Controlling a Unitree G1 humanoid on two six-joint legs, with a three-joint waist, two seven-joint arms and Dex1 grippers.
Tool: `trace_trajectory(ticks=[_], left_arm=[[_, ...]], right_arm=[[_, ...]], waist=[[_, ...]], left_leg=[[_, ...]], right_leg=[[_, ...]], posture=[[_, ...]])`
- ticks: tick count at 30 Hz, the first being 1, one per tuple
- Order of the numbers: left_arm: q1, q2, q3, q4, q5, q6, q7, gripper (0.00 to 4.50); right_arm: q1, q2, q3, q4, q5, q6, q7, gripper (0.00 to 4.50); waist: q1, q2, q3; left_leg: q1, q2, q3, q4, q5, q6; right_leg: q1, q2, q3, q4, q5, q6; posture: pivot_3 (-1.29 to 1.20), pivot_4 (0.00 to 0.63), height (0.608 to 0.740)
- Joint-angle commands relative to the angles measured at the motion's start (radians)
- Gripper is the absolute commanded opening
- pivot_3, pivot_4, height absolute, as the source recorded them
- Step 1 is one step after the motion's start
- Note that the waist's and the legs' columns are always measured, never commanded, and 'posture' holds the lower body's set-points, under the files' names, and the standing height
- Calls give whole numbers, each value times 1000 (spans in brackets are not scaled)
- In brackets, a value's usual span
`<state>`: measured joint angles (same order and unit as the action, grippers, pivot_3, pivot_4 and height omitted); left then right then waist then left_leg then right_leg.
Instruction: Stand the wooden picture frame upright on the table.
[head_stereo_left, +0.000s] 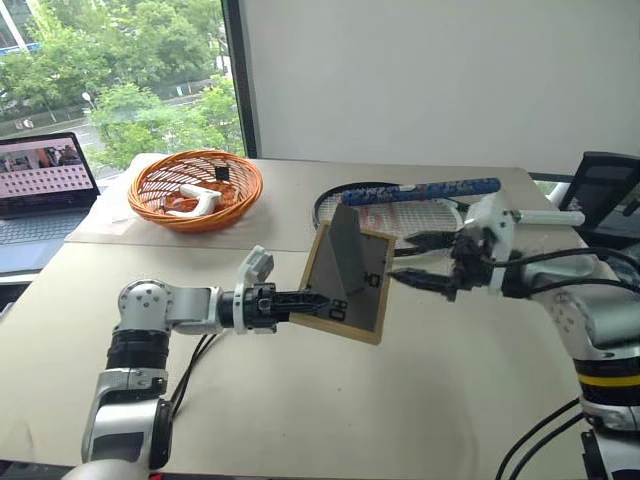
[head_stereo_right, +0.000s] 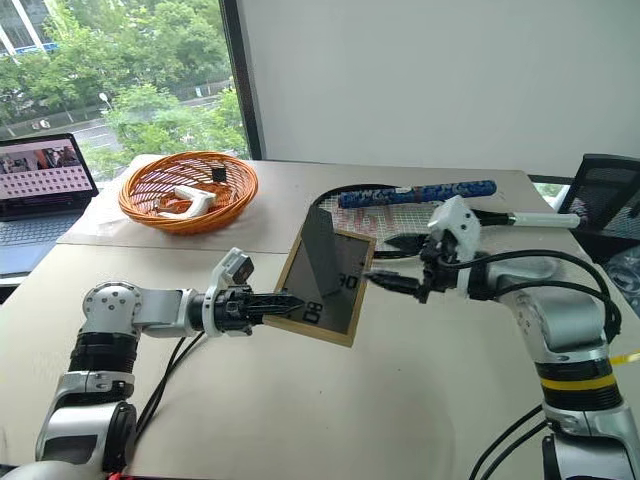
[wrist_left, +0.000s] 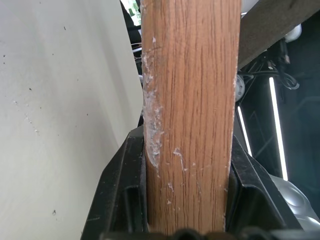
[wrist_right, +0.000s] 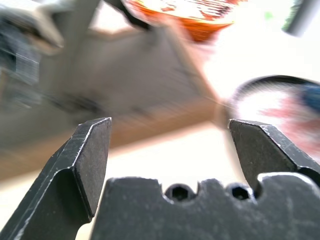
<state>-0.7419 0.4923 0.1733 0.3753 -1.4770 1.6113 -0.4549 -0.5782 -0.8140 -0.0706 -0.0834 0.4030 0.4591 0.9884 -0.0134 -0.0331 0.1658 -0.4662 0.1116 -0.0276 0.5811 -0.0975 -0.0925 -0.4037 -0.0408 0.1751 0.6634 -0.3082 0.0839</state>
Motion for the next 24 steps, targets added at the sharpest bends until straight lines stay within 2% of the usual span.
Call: trace_trajectory(ticks=[1, 4, 8, 13, 17, 19, 20, 24], left_arm=[[-17, 22, -13, -3, -56, 3, -50, 1211], [-26, 36, -31, 19, -48, 3, -70, 1211], [-46, 42, -51, 43, -27, 3, -92, 1211], [-47, 42, -65, 24, 3, 3, -112, 1211], [-30, 41, -76, -33, 47, 3, -133, 1211], [-13, 44, -79, -84, 80, 0, -149, 1211], [-6, 44, -78, -96, 89, 1, -156, 1211], [19, 52, -77, -145, 132, -3, -197, 1211]], right_arm=[[35, -32, 12, 29, -163, -293, -20, 4324], [46, -38, 84, 117, -443, -766, -163, 4324], [42, 8, 140, 155, -690, -1119, -373, 4324], [46, 72, 158, 184, -804, -1255, -523, 4324], [35, 104, 159, 195, -840, -1294, -593, 4324], [30, 109, 166, 201, -835, -1298, -598, 3819], [32, 110, 167, 204, -834, -1302, -602, 3787], [29, 113, 166, 218, -848, -1319, -625, 2395]], waist=[[0, 0, 0], [0, 0, 0], [-6, 1, 1], [-3, 1, 1], [1, 1, 1], [1, 1, 1], [1, 1, 1], [0, 2, 1]], left_leg=[[0, 0, 0, -1, 0, 0], [0, 0, 0, -2, 0, 0], [0, 0, 0, -4, 2, -3], [1, 0, 0, -4, 4, -4], [1, 0, 0, -4, 4, -4], [1, 0, -1, -4, 4, -5], [1, 0, -1, -4, 4, -5], [2, 0, -1, -5, 5, -4]], right_leg=[[0, 0, 0, 0, 0, 0], [-1, 0, 0, 0, 0, -1], [-2, 0, 0, 1, 0, -1], [-1, 0, -1, 1, 0, -1], [0, 0, -1, 1, 0, -1], [0, 0, -2, 1, 0, -1], [0, 0, -2, 1, 0, -1], [0, 0, -2, 2, 0, -1]], posture=[[0, 150, 725], [0, 150, 725], [0, 150, 725], [0, 150, 725], [0, 150, 725], [0, 150, 725], [0, 150, 725], [0, 150, 725]])
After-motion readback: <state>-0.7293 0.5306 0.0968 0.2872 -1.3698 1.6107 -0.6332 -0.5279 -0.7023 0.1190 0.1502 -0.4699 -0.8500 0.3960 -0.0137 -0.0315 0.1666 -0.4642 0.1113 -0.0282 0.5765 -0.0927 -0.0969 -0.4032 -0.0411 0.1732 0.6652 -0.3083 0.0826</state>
